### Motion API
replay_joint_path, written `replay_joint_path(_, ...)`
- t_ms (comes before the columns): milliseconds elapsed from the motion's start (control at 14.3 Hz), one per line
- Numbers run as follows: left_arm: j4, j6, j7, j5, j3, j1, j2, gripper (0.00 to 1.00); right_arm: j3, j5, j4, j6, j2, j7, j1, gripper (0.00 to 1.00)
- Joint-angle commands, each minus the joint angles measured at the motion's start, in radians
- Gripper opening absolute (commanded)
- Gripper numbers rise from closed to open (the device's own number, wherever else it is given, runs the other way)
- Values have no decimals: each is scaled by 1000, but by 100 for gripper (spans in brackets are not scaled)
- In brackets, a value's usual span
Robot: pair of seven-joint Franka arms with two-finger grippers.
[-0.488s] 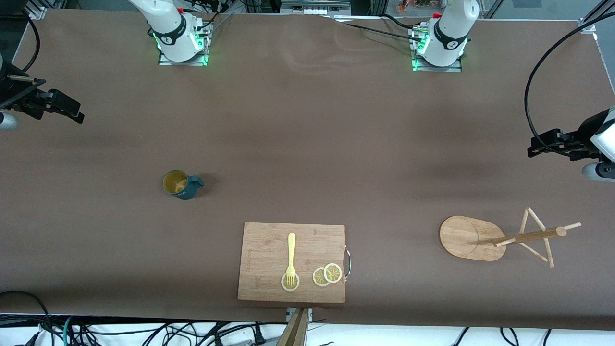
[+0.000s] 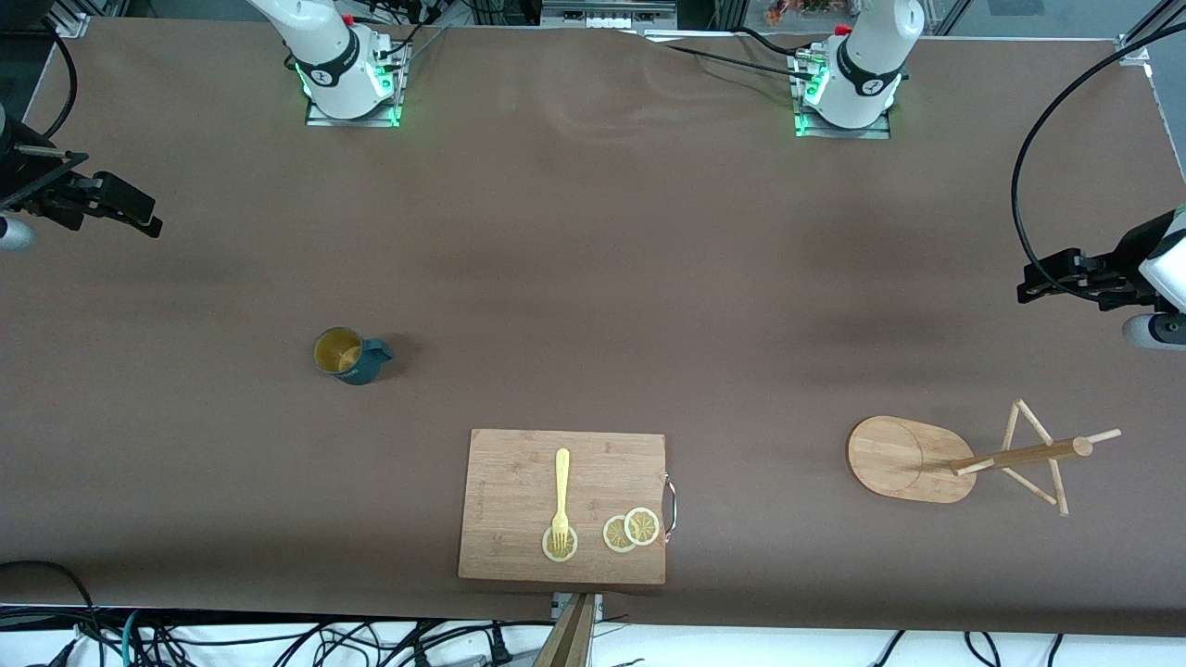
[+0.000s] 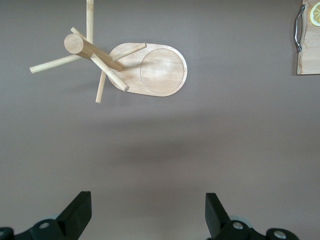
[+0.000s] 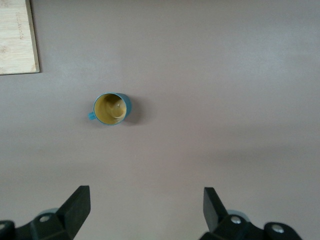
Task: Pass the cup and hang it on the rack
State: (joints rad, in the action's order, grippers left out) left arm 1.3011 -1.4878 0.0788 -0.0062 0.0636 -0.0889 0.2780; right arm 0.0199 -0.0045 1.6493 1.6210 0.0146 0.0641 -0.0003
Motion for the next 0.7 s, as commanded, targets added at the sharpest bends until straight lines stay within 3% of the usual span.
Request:
replay_joint_path(0, -36, 11, 2, -8, -1, 3, 15, 100, 0, 0, 7, -6, 15, 11, -1, 100)
replay_joint_path(627, -36, 11, -2, -6, -1, 3, 20, 100, 2, 0, 7, -7, 16, 23, 2, 100)
